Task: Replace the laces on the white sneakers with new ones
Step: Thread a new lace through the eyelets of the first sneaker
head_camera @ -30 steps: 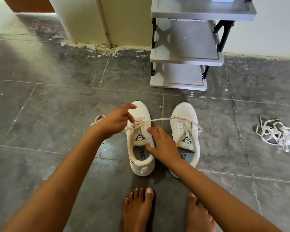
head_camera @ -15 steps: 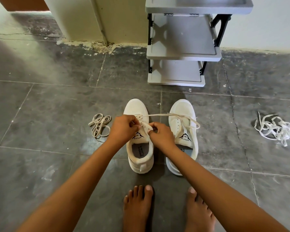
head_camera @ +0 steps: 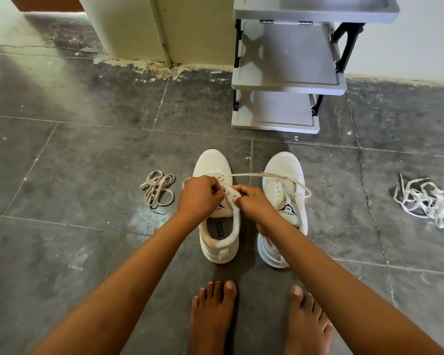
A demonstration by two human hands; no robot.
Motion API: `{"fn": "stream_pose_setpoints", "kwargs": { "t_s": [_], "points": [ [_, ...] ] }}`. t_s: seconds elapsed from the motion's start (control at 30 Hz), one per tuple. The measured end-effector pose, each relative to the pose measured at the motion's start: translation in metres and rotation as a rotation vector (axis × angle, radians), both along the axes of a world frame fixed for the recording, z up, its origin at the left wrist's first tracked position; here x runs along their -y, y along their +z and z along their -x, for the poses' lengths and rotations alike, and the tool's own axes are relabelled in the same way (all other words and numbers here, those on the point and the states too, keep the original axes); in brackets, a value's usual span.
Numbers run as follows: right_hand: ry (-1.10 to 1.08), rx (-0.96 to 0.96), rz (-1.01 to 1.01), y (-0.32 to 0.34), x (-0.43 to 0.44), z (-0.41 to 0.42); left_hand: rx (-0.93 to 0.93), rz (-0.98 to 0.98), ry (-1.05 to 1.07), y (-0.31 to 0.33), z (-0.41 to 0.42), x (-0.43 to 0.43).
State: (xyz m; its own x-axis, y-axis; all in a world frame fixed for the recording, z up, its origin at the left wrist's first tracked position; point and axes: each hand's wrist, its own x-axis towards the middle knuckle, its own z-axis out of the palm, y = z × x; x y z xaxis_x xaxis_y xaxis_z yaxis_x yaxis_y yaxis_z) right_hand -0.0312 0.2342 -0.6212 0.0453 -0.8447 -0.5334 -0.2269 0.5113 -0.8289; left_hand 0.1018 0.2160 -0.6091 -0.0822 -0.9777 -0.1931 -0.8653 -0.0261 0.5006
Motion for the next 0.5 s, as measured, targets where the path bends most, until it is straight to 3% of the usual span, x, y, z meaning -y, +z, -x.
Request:
{"fn": "stream_pose_setpoints", "kwargs": {
  "t_s": [0.5],
  "points": [
    [-0.06,-0.052,0.063,-0.0015,-0.005,-0.0001,0.092,0.017,-0.027,0.0005,0.0081,-0.0008]
  ]
}}
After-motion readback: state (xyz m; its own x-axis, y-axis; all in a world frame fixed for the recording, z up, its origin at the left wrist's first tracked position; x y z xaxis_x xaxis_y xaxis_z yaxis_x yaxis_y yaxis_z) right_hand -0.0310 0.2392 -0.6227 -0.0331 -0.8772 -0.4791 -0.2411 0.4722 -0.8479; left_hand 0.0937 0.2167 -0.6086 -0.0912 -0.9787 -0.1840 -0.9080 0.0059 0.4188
